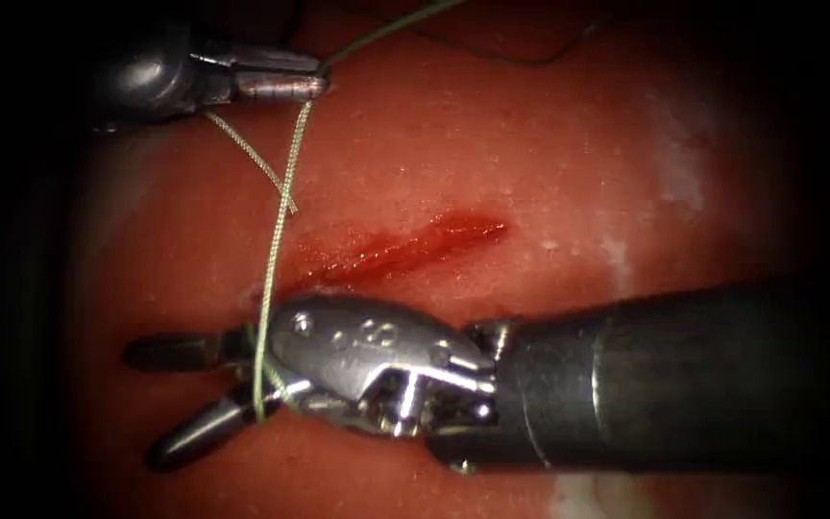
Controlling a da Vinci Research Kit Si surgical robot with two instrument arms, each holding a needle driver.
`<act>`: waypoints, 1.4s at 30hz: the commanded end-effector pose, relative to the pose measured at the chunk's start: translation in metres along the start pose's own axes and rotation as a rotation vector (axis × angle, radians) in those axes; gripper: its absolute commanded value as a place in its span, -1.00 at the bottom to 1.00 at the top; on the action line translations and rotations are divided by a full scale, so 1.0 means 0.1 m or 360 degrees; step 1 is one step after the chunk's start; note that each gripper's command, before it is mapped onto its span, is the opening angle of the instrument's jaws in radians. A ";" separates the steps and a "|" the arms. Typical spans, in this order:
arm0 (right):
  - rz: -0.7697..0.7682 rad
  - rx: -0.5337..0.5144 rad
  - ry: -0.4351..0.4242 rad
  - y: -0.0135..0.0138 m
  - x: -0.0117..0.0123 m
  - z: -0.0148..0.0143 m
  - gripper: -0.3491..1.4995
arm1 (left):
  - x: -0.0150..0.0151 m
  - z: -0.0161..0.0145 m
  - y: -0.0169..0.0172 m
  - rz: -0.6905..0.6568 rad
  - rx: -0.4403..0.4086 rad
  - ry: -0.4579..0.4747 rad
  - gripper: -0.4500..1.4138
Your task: Wound Closure
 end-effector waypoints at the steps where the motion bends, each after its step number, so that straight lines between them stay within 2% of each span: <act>1: 0.0008 0.0009 0.0024 0.002 0.000 0.006 0.36 | -0.014 0.004 0.003 -0.0003 -0.0008 -0.0004 -0.89; 7: 0.0048 0.0009 0.0137 0.006 0.006 -0.004 0.36 | -0.052 -0.014 0.018 -0.0019 -0.0017 -0.0016 -0.89; 17: 0.0069 -0.0126 0.0247 0.017 0.016 -0.030 0.31 | -0.055 -0.038 0.031 -0.0017 0.0007 0.0010 -0.89; 20: 0.0089 -0.0190 0.0368 0.025 0.021 -0.041 0.29 | -0.065 -0.044 0.049 -0.0035 0.0022 0.0036 -0.89; 22: 0.0096 -0.0196 0.0388 0.026 0.022 -0.042 0.29 | -0.067 -0.044 0.053 -0.0039 0.0026 0.0048 -0.89; 23: 0.0138 -0.0199 0.0477 0.027 0.022 -0.045 0.29 | -0.075 -0.044 0.065 -0.0053 0.0028 0.0066 -0.89; 25: 0.0151 -0.0206 0.0510 0.026 0.022 -0.043 0.27 | -0.078 -0.043 0.070 -0.0047 0.0027 0.0064 -0.89; 33: 0.0143 -0.0224 0.0504 0.034 0.019 -0.049 0.25 | -0.060 -0.051 0.086 -0.0102 0.0099 0.0199 -0.89; 42: 0.0143 -0.0234 0.0493 0.034 0.019 -0.050 0.25 | -0.046 -0.047 0.101 -0.0116 0.0144 0.0241 -0.89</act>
